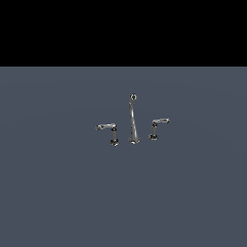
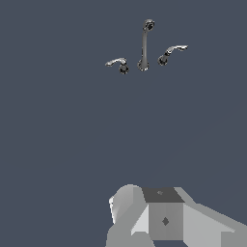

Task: Turn on the faucet by rotating a designated handle.

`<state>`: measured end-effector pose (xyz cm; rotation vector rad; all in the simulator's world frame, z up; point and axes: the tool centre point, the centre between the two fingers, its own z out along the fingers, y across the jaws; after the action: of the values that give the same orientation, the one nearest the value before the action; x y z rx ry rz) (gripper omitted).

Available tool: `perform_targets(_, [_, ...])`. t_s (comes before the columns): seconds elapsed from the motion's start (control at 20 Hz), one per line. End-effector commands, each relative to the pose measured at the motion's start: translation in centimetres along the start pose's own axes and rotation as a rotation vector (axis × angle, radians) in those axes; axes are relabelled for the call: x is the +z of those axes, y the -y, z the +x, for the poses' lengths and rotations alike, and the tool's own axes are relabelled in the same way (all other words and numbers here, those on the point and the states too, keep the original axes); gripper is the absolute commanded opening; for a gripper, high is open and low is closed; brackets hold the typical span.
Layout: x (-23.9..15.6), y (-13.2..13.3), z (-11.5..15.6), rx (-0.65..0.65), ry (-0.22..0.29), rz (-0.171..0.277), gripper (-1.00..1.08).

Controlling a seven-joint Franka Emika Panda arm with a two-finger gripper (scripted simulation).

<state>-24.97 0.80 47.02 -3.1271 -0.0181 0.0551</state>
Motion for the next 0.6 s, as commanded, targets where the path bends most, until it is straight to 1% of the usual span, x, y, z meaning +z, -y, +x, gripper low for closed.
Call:
perform_targets(0.0, [0.0,0.0,0.0,0.0,0.0,0.0,-1.0])
perform_targets(0.3, [0.6,0.2,0.6,0.022,-0.001,0.0,-1.0])
perform_targets(0.55, [2.1,0.5,2.1,0.073,-0.002,0.001,-1.0])
